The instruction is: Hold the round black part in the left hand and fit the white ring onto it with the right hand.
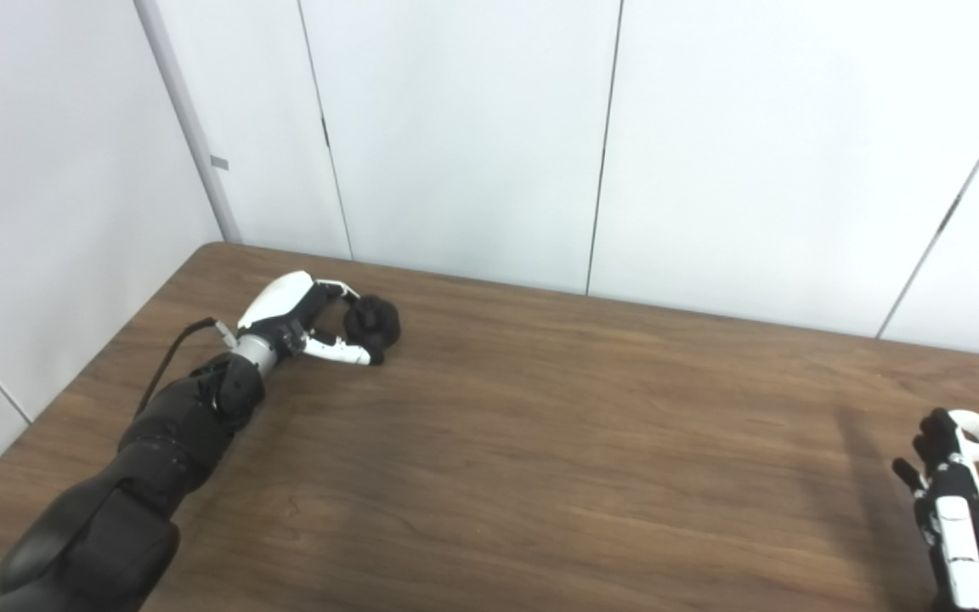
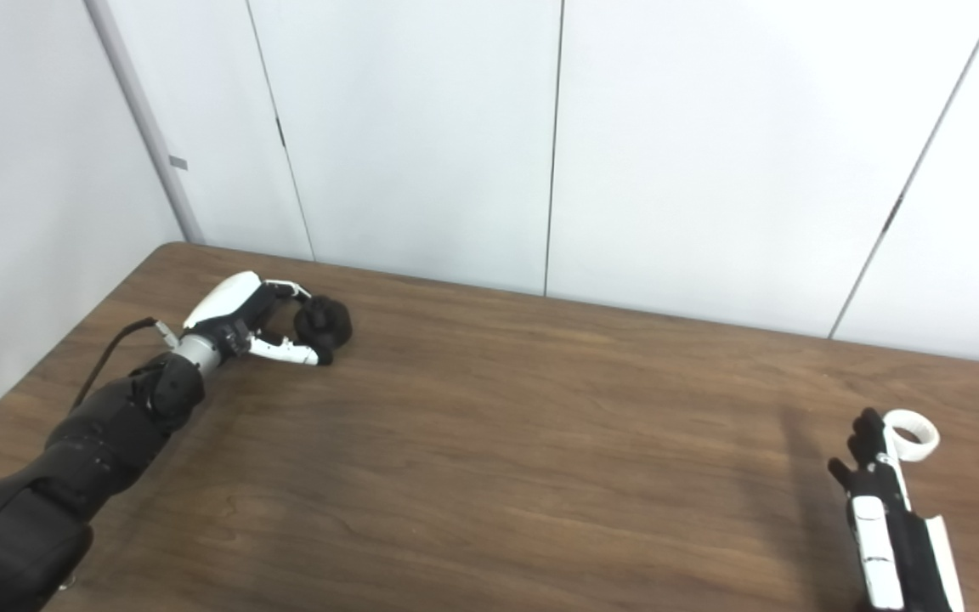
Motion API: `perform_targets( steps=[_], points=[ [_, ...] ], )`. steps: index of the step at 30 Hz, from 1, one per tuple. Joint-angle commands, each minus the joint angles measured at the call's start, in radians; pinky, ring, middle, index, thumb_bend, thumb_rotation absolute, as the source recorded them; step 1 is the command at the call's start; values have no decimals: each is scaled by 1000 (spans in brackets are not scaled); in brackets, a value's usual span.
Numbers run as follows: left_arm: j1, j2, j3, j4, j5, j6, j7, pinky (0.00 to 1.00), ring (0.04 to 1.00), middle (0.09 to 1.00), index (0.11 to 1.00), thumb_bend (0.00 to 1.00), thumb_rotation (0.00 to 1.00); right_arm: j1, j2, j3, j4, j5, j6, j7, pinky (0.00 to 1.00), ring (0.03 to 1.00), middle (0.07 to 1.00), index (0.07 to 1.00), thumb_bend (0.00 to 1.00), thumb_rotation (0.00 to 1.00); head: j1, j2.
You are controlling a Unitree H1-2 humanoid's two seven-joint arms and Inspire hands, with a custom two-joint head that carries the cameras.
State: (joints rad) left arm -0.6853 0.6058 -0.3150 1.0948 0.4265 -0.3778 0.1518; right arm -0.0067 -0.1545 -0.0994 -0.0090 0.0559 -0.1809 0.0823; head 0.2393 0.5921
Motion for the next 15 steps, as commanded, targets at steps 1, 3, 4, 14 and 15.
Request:
perform_targets(
  steps=[1, 3, 4, 14, 15],
  points=[
    [0, -3, -26, 34, 38, -20, -6, 897, 866, 772, 497, 559, 65, 42, 21, 12, 21, -3, -13, -7, 937, 998, 1000, 1000, 277, 946, 1, 1],
    [-3, -4, -33, 42, 39, -31, 5, 879, 854, 747, 484, 531, 54, 42, 22, 12, 18, -3, -10, -8, 944, 1000, 1000, 1000, 281, 951, 2, 3],
    [-5, -5, -35, 49, 38, -39, 8, 869, 849, 739, 482, 527, 51, 42, 24, 10, 17, 1, -9, -9, 944, 1000, 1000, 1000, 281, 950, 2, 3],
    [-12, 0, -38, 47, 30, -71, 19, 866, 833, 705, 481, 523, 49, 36, 26, 9, 15, -9, -11, -19, 928, 994, 1000, 999, 276, 933, 3, 7],
    [-11, 0, -38, 46, 31, -72, 18, 875, 836, 708, 481, 523, 50, 36, 27, 9, 14, -10, -11, -20, 923, 993, 998, 997, 274, 936, 3, 7]
  ],
)
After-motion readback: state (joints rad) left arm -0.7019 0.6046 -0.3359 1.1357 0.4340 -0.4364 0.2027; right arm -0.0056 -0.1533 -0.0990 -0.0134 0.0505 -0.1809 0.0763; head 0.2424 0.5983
